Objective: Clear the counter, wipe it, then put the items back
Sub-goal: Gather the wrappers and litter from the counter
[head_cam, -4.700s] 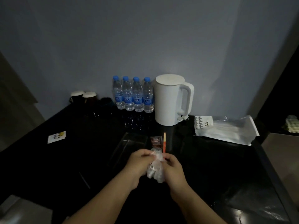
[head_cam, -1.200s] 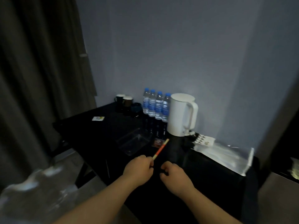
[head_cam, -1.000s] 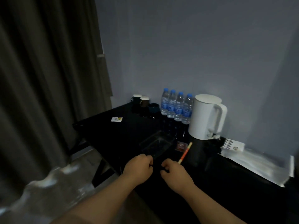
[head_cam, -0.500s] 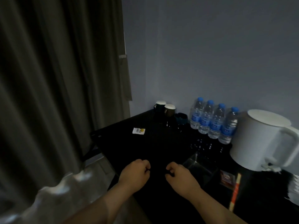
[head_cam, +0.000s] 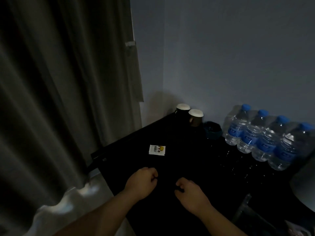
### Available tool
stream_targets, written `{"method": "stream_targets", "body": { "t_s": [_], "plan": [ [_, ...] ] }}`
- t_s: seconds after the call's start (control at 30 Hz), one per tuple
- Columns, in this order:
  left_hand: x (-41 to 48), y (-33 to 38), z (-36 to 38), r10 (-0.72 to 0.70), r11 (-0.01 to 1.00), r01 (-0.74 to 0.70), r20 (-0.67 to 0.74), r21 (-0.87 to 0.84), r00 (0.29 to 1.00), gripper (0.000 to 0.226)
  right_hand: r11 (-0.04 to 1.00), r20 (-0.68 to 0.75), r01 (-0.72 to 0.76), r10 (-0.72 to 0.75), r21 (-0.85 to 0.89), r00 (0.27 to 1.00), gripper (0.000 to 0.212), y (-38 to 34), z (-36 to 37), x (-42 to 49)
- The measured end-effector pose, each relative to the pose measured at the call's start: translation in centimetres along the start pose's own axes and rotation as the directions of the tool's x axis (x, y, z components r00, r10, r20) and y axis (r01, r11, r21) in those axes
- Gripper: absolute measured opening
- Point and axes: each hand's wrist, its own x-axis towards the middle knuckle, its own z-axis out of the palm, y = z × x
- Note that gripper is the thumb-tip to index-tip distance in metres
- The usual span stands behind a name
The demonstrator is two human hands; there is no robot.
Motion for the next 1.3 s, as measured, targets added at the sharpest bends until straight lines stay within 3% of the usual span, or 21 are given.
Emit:
{"method": "stream_targets", "body": {
  "t_s": [0.23,0.43,0.57,0.67,0.9,1.07,1.3],
  "plan": [
    [8.0,-3.8,-1.3,0.081,0.996,-0.074,0.177,-0.047,0.981,0.030,0.980,-0.055,-0.186,0.190,0.067,0.980,0.034,-0.7,0.5,4.7],
    [13.6,-6.5,-2.6,0.176,0.984,-0.175,0.240,-0.026,0.955,0.031,0.935,-0.109,-0.342,0.331,-0.095,0.937,0.043,-2.6,0.9,8.7],
    [17.0,-8.3,-2.7,0.234,0.934,-0.318,0.390,0.166,0.891,0.063,0.885,-0.039,-0.434,0.434,-0.167,0.900,0.060,-4.0,1.5,10.7],
    [18.6,-8.9,-2.3,0.209,0.955,-0.280,0.444,0.100,0.871,0.076,0.857,0.015,-0.478,0.489,-0.195,0.872,0.070,-4.5,2.0,11.6],
    [21.6,-7.8,-1.8,0.021,0.998,-0.043,0.410,0.045,0.912,0.068,0.838,0.079,-0.505,0.529,-0.205,0.845,0.080,-4.6,1.6,12.5],
    [22.4,-7.6,-1.5,-0.048,0.992,-0.011,0.442,0.129,0.896,0.061,0.842,0.082,-0.498,0.522,-0.209,0.849,0.079,-4.0,1.4,12.7],
    [22.2,-7.6,-1.3,-0.063,0.996,0.037,0.393,0.075,0.918,0.049,0.838,0.047,-0.504,0.524,-0.208,0.851,0.078,-3.8,1.7,12.9]
  ]
}}
